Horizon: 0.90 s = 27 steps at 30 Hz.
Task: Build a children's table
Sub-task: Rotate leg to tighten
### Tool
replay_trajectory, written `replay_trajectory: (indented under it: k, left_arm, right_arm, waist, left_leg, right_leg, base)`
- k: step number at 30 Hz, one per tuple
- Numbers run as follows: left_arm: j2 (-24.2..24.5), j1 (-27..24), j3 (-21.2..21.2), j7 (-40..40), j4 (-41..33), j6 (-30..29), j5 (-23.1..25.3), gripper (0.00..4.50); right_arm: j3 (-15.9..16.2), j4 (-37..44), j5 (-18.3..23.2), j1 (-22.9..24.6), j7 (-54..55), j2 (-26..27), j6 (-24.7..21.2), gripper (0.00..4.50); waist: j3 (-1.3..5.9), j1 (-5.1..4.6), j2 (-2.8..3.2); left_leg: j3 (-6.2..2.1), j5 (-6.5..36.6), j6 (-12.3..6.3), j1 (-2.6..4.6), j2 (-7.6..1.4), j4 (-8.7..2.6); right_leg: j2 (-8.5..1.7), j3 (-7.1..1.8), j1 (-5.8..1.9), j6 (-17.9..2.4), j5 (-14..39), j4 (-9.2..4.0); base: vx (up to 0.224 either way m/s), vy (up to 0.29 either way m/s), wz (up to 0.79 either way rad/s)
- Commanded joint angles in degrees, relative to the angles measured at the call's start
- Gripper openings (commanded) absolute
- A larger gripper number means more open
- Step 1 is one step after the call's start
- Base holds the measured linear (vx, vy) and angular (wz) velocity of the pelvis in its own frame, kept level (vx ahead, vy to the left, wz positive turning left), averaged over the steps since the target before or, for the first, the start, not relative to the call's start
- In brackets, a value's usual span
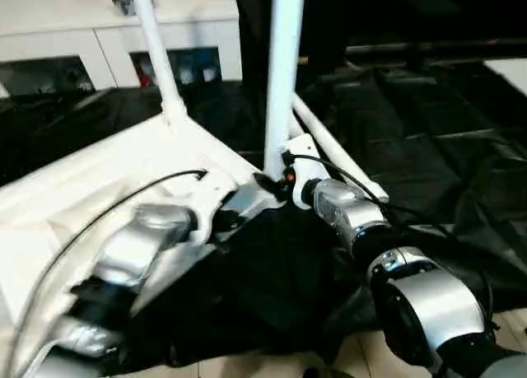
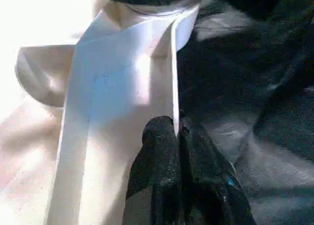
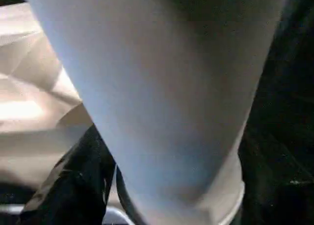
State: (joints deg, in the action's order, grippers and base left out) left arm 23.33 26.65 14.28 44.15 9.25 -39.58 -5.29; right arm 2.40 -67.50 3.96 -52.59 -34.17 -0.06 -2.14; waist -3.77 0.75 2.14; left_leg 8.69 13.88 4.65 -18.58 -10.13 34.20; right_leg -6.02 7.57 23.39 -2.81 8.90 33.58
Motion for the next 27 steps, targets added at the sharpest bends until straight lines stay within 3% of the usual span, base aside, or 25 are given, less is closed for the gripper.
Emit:
replay_trajectory:
  k: [1, 2, 3, 4, 5, 6, 7, 8, 9, 11, 13, 16, 18, 20, 22, 25, 27]
  left_arm:
    - [-1.1, 0.6, 1.0, 3.4, -3.7, 2.3, -3.0, 0.0]
    - [-0.3, 0.4, 1.0, 4.6, -3.7, 4.0, -3.0, 0.0]
    - [0.8, -0.1, 0.9, 7.3, -3.6, 6.9, -3.5, 0.0]
    - [1.0, -0.2, 0.9, 7.8, -3.4, 7.3, -3.6, 0.0]
    - [1.2, -0.2, 0.9, 8.1, -3.3, 7.6, -3.6, 0.0]
    - [1.6, -0.4, 0.9, 9.3, -3.2, 8.8, -3.8, 0.0]
    - [2.2, -0.7, 0.8, 10.9, -3.2, 9.5, -4.3, 0.0]
    - [2.6, -0.9, 0.8, 12.3, -3.2, 10.2, -4.8, 0.0]
    - [3.4, -1.3, 1.0, 14.3, -3.3, 11.3, -5.2, 0.0]
    - [5.0, -1.9, 1.7, 17.8, -3.4, 13.2, -5.6, 0.0]
    - [6.0, -2.0, 2.2, 19.5, -3.2, 14.4, -5.4, 0.0]
    - [7.1, -2.2, 2.5, 21.8, -3.0, 15.3, -5.5, 0.0]
    - [8.3, -2.2, 3.1, 24.3, -2.7, 16.4, -5.3, 0.0]
    - [8.5, -2.1, 3.0, 24.9, -2.3, 16.8, -5.2, 0.0]
    - [8.5, -1.9, 2.9, 25.3, -1.9, 17.2, -5.2, 0.0]
    - [8.7, -1.7, 2.9, 25.7, -1.6, 17.4, -5.3, 0.0]
    - [8.8, -1.6, 2.8, 25.9, -1.2, 17.6, -5.2, 0.0]
  right_arm:
    - [2.8, 0.6, -0.9, 0.3, -4.9, 1.6, -1.2, 3.74]
    - [3.8, 2.8, -0.9, 0.8, -8.4, 0.5, -1.4, 3.84]
    - [5.9, 7.7, -0.6, 2.1, -15.5, -1.9, -2.5, 3.84]
    - [6.5, 9.2, -0.6, 2.6, -17.2, -2.7, -2.7, 3.84]
    - [7.0, 10.2, -0.5, 2.9, -18.4, -3.2, -2.8, 3.84]
    - [7.9, 12.5, -0.5, 3.7, -21.0, -4.4, -3.1, 3.84]
    - [9.2, 16.0, -0.3, 4.9, -24.4, -6.1, -3.6, 3.84]
    - [10.1, 18.8, -0.2, 5.9, -27.1, -7.5, -4.2, 3.84]
    - [11.3, 22.0, 0.0, 7.0, -30.0, -9.3, -4.8, 3.84]
    - [13.0, 26.5, -0.1, 8.6, -34.4, -12.1, -5.4, 3.84]
    - [14.0, 29.8, -0.2, 9.7, -36.7, -13.8, -6.3, 3.84]
    - [14.7, 32.9, -0.1, 11.0, -38.0, -15.3, -7.7, 3.84]
    - [15.4, 35.2, 0.0, 12.0, -39.2, -16.3, -9.2, 3.84]
    - [16.0, 36.9, -0.3, 13.0, -39.6, -16.7, -10.0, 3.84]
    - [16.2, 37.1, -0.4, 13.1, -39.2, -16.5, -10.3, 3.84]
    - [16.5, 37.5, -0.5, 13.3, -39.1, -16.3, -11.0, 3.46]
    - [16.7, 37.7, -0.7, 13.3, -38.7, -15.8, -11.6, 3.32]
  waist:
    - [4.15, 0.58, 0.22]
    - [4.52, 0.69, 0.05]
    - [5.03, 0.95, 0.2]
    - [5.09, 1.16, 0.09]
    - [5.66, 1.65, 0.19]
    - [5.65, 1.91, 0.05]
    - [5.55, 2.18, -0.02]
    - [5.59, 3.01, -0.25]
    - [5.36, 3.29, 0.07]
    - [4.92, 3.9, 0.36]
    - [4.57, 4.11, 0.31]
    - [4.25, 4.42, 0.79]
    - [4.12, 4.37, 0.41]
    - [4.08, 4.3, 0.42]
    - [4.02, 4.41, 0.4]
    - [3.69, 4.23, 0.54]
    - [3.89, 4.28, 0.22]
  left_leg:
    - [0.01, 7.1, -4.62, -0.51, -2.34, -4.07]
    - [-0.01, 1.8, -6.06, -1.48, -2.29, -3.66]
    - [-0.04, -4.0, -8.42, -1.71, -2.13, -2.98]
    - [-0.11, -6.7, -10.17, -1.85, -1.92, -2.69]
    - [-0.01, -11.8, -13.08, -1.77, -1.81, -1.91]
    - [0.28, -14.4, -15.44, -1.74, -1.84, -1.39]
    - [0.24, -14.3, -16.24, -1.89, -1.88, -1.31]
    - [0.27, -12.7, -17.36, -2.5, -1.98, -1.0]
    - [0.16, -11.7, -17.31, -2.62, -2.24, -1.16]
    - [0.17, -6.8, -14.33, -2.6, -2.7, -1.36]
    - [0.25, -3.6, -12.21, -2.46, -2.91, -1.66]
    - [0.74, 4.2, -5.09, -1.76, -3.03, -2.43]
    - [0.91, 5.7, -3.73, -1.74, -2.96, -2.68]
    - [0.83, 6.7, -2.86, -1.93, -2.87, -2.85]
    - [0.92, 7.2, -2.23, -1.65, -2.78, -2.91]
    - [0.78, 9.4, -1.67, -1.59, -2.77, -3.22]
    - [0.6, 8.6, -1.52, -1.69, -2.76, -3.28]
  right_leg:
    - [-3.5, -3.9, -3.03, -14.5, 12.5, -3.25]
    - [-3.4, -4.21, -3.69, -15.8, 6.9, -2.08]
    - [-3.22, -4.21, -3.71, -17.0, 0.0, -1.07]
    - [-2.93, -4.08, -3.83, -17.3, -3.1, -0.81]
    - [-2.68, -4.0, -3.54, -18.3, -9.8, 0.08]
    - [-2.46, -4.06, -2.72, -19.3, -13.5, 0.49]
    - [-2.47, -4.04, -2.65, -19.5, -13.6, 0.61]
    - [-2.54, -3.94, -3.02, -18.3, -11.1, 0.61]
    - [-2.49, -3.82, -2.83, -17.7, -8.4, 0.29]
    - [-2.41, -3.74, -2.73, -15.4, 2.3, -0.67]
    - [-2.41, -3.84, -2.56, -14.1, 7.3, -1.31]
    - [-2.2, -4.12, -2.3, -11.2, 16.7, -2.48]
    - [-1.94, -4.23, -2.38, -10.2, 16.9, -2.56]
    - [-2.07, -4.16, -2.6, -8.8, 19.4, -2.74]
    - [-2.03, -4.25, -2.31, -8.2, 21.0, -3.15]
    - [-2.11, -4.04, -2.46, -7.1, 25.2, -3.64]
    - [-2.27, -4.06, -2.74, -6.0, 26.0, -3.68]
  base:
    - [0.066, -0.052, 0.12]
    - [0.058, -0.042, 0.01]
    - [0.058, -0.042, 0.01]
    - [0.0, 0.0, 0.0]
    - [0.0, 0.0, 0.0]
    - [0.0, 0.0, 0.0]
    - [0.0, 0.0, 0.0]
    - [0.0, 0.0, 0.0]
    - [0.0, 0.0, 0.0]
    - [0.0, 0.0, 0.0]
    - [0.0, 0.0, 0.0]
    - [-0.036, -0.01, 0.02]
    - [0.0, 0.0, 0.0]
    - [0.0, 0.0, 0.0]
    - [0.0, 0.0, 0.0]
    - [0.0, 0.0, 0.0]
    - [0.0, 0.0, 0.0]
